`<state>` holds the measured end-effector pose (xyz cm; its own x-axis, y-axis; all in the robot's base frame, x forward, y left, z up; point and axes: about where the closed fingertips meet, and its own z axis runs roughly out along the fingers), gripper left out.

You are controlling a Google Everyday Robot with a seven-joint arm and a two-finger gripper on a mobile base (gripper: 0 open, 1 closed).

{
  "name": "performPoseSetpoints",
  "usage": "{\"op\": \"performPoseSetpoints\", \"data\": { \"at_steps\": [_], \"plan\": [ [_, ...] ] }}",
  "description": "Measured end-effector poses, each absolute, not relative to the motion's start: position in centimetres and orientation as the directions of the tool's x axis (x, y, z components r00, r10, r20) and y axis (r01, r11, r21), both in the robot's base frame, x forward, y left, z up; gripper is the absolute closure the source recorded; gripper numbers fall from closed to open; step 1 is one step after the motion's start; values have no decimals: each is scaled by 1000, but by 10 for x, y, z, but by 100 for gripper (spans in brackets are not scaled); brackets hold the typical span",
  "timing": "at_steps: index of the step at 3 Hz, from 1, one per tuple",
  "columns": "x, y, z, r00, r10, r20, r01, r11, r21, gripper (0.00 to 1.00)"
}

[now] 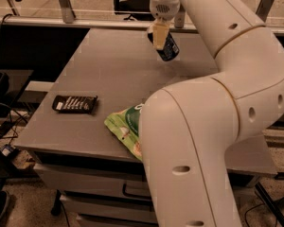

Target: Knock pepsi can over

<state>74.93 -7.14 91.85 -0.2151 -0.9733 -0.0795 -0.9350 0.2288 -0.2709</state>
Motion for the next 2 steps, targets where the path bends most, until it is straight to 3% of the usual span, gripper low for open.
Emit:
{"op": "performPoseSetpoints", "data": {
  "at_steps": [1, 2],
  "plan": [
    [747, -68, 903, -144, -990, 14, -958, 136, -251, 67],
    [743, -65, 900, -93, -993, 68, -967, 74, -243, 44]
  ]
}}
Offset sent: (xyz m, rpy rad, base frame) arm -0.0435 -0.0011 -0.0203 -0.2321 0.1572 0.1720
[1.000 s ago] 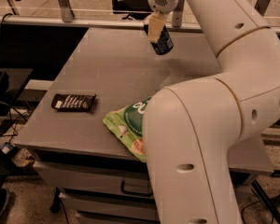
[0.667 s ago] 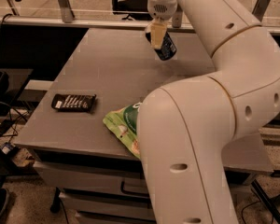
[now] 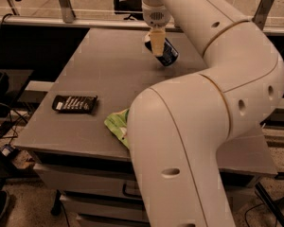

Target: Knock pepsi can over

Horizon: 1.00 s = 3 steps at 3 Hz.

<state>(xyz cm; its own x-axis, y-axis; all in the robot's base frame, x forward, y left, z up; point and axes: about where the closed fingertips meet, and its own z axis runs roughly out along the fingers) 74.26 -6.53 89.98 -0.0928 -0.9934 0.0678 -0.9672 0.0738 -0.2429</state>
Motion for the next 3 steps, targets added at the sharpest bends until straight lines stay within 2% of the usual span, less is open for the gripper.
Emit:
{"op": "performPoseSetpoints", "data": {
  "at_steps": [1, 2, 3],
  "plan": [
    [734, -62, 899, -40, -993, 110, -973, 14, -231, 14],
    [724, -54, 890, 40, -990, 134, -974, -69, -217, 0],
    [724, -54, 890, 40, -990, 134, -973, -69, -218, 0]
  ]
}}
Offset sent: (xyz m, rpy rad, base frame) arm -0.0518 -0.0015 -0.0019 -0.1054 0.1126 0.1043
